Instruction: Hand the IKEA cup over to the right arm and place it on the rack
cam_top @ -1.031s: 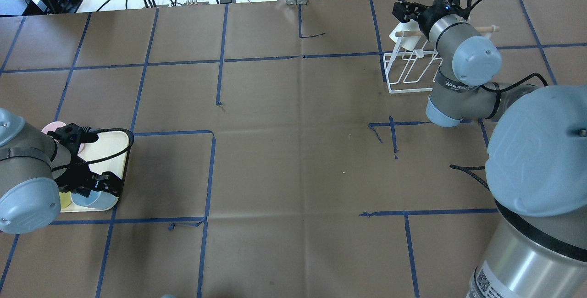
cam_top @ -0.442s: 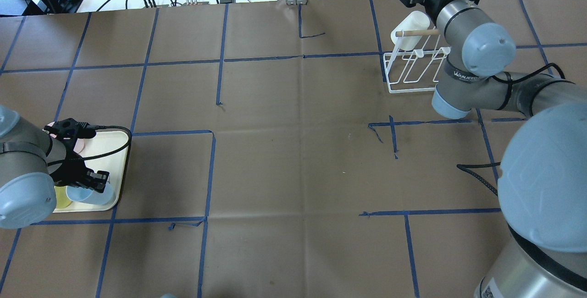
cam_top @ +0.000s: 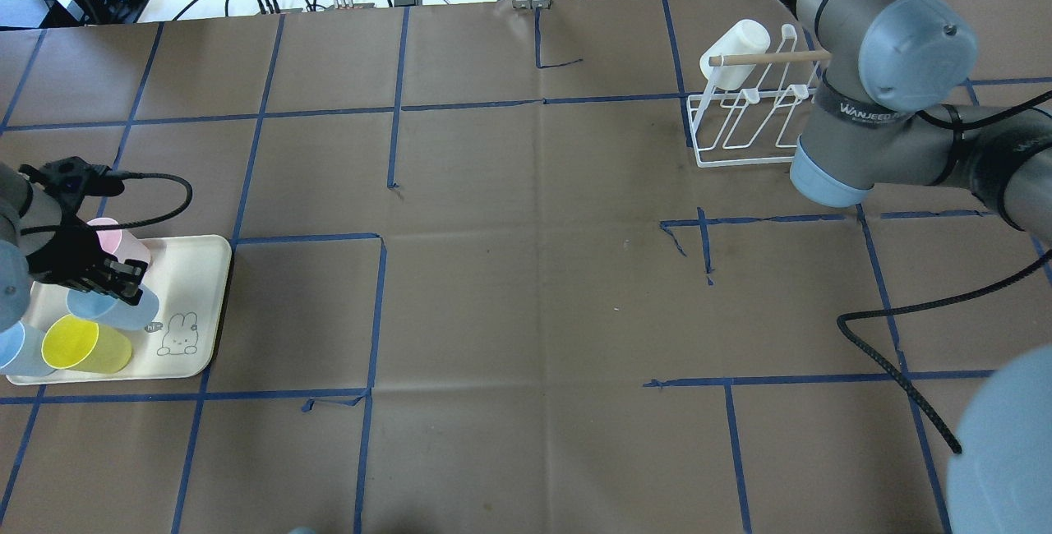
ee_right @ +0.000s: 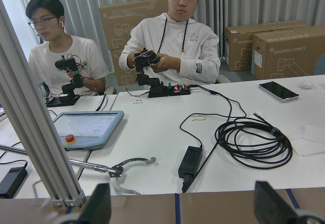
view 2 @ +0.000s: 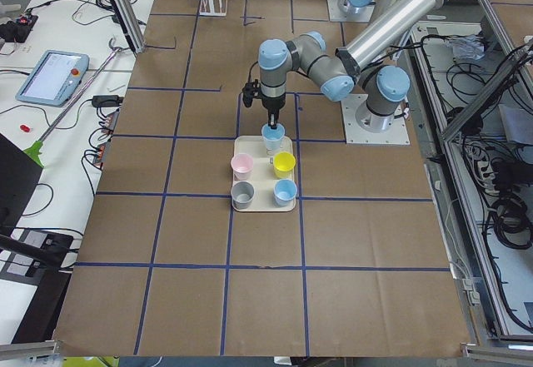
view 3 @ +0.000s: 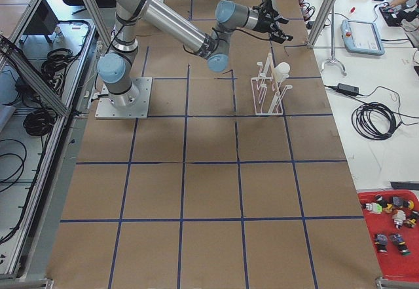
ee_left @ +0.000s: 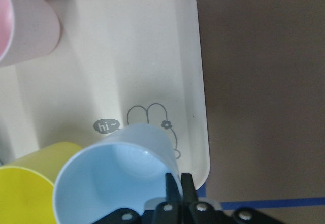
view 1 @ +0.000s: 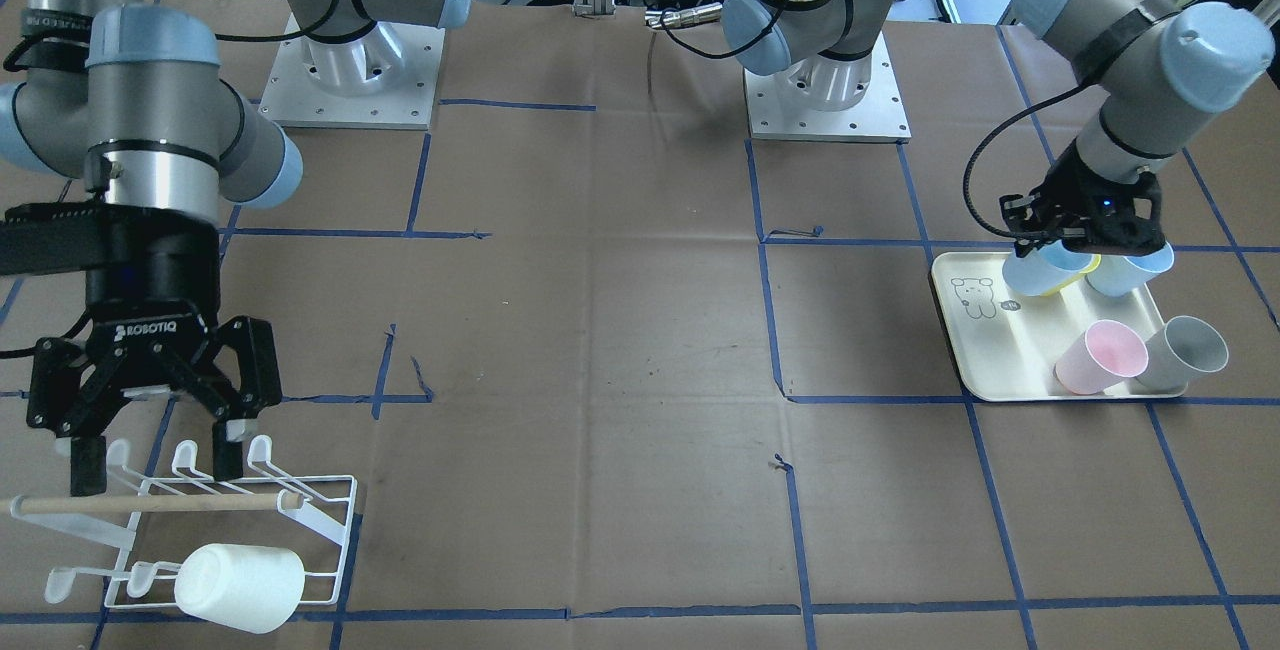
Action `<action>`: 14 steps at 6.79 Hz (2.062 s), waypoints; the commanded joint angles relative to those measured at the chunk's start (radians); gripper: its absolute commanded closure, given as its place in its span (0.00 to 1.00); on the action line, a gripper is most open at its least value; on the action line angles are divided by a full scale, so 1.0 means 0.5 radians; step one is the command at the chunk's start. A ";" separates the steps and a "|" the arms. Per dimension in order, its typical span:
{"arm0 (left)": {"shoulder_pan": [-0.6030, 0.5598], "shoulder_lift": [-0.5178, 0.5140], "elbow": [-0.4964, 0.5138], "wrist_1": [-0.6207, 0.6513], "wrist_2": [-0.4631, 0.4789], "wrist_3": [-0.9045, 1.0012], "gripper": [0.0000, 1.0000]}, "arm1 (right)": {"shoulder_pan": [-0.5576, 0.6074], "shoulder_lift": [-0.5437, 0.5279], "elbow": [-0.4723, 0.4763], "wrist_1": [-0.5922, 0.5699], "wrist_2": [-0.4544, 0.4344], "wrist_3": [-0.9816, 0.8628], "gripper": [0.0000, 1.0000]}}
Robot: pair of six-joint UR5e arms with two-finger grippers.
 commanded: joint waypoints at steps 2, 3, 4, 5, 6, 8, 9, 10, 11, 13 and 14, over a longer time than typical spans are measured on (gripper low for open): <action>-0.434 -0.191 0.917 -0.775 -0.010 -0.123 1.00 | 0.210 -0.287 0.231 0.010 0.020 0.690 0.00; -0.606 -0.280 1.081 -0.883 -0.025 -0.163 1.00 | 0.274 -0.358 0.314 0.007 0.020 0.938 0.00; -0.775 -0.309 1.137 -0.884 -0.083 -0.236 1.00 | 0.327 -0.407 0.381 -0.014 0.029 1.220 0.00; -0.853 -0.306 1.135 -0.863 -0.369 -0.331 1.00 | 0.364 -0.438 0.443 -0.020 0.047 1.566 0.00; -0.869 -0.282 1.117 -0.811 -0.645 -0.338 1.00 | 0.401 -0.463 0.501 -0.033 0.108 1.913 0.00; -0.875 -0.226 1.007 -0.417 -1.314 -0.332 1.00 | 0.416 -0.451 0.600 -0.286 0.136 2.548 0.00; -0.875 -0.217 0.900 -0.172 -1.493 -0.332 1.00 | 0.416 -0.436 0.630 -0.306 0.136 2.791 0.00; -0.875 -0.217 0.756 0.156 -1.714 -0.341 1.00 | 0.416 -0.432 0.649 -0.294 0.133 2.970 0.00; -0.875 -0.214 0.593 0.441 -1.865 -0.345 1.00 | 0.419 -0.435 0.658 -0.272 0.130 3.126 0.00; -0.875 -0.226 0.238 1.061 -2.095 -0.345 1.00 | 0.490 -0.445 0.686 -0.038 0.106 3.171 0.00; -0.878 -0.244 0.026 1.401 -2.157 -0.345 1.00 | 0.496 -0.454 0.677 0.283 0.103 3.168 0.00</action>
